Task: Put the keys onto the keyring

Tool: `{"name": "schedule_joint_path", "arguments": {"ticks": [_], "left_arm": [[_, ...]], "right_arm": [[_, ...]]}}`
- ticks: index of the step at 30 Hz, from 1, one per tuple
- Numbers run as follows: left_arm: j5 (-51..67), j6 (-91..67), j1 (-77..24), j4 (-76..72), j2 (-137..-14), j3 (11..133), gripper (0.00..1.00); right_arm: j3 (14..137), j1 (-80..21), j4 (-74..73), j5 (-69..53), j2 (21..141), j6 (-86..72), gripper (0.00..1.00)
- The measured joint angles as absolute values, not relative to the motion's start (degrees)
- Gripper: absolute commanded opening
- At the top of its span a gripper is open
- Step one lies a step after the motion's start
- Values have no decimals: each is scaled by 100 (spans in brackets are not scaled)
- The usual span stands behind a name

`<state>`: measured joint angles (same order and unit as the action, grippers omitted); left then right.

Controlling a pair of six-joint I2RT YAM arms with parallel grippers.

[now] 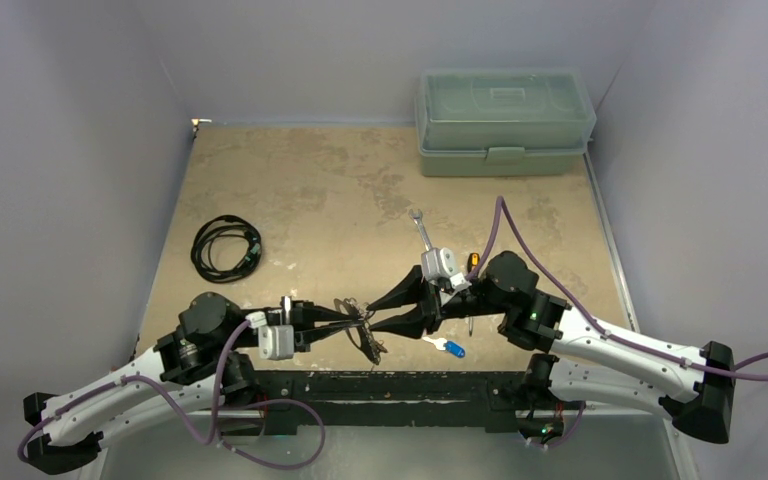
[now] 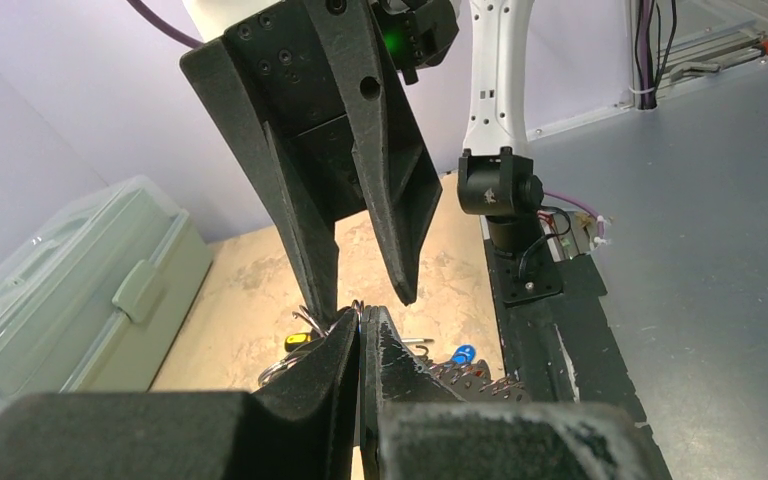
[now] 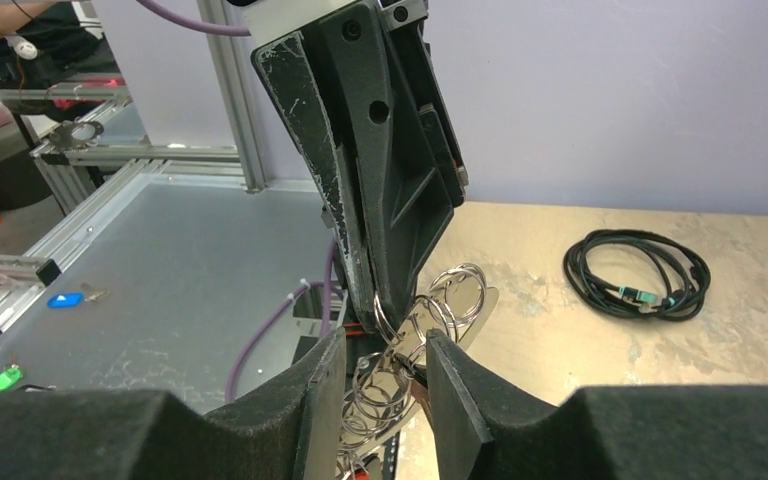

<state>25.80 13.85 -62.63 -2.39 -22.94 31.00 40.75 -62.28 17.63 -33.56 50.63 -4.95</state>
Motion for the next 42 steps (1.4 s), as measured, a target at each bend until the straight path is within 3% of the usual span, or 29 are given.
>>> {"name": "schedule_joint_path", "arguments": {"ticks": [23,26,33,37,42], "left_arm": [[2578,1299,-6263,-250,-2296,3098,0],[2578,1299,-6263,-250,-2296,3098,0],[2578,1299,-6263,-250,-2296,3098,0],[2578,1299,-6263,-250,-2296,3098,0],[2565,1299,-6263,-250,-2296,3098,0]], "right_arm": [[3887,-6237,1981,-3347,5238,-486,32],[3887,-6237,2016,-3350,5236,-484,24],[3887,-6237,2064,-3352,5234,-447,21],[3887,-6237,2069,-3354,5234,-445,27],[3887,-6237,2108,-3389,5234,-447,27]]}}
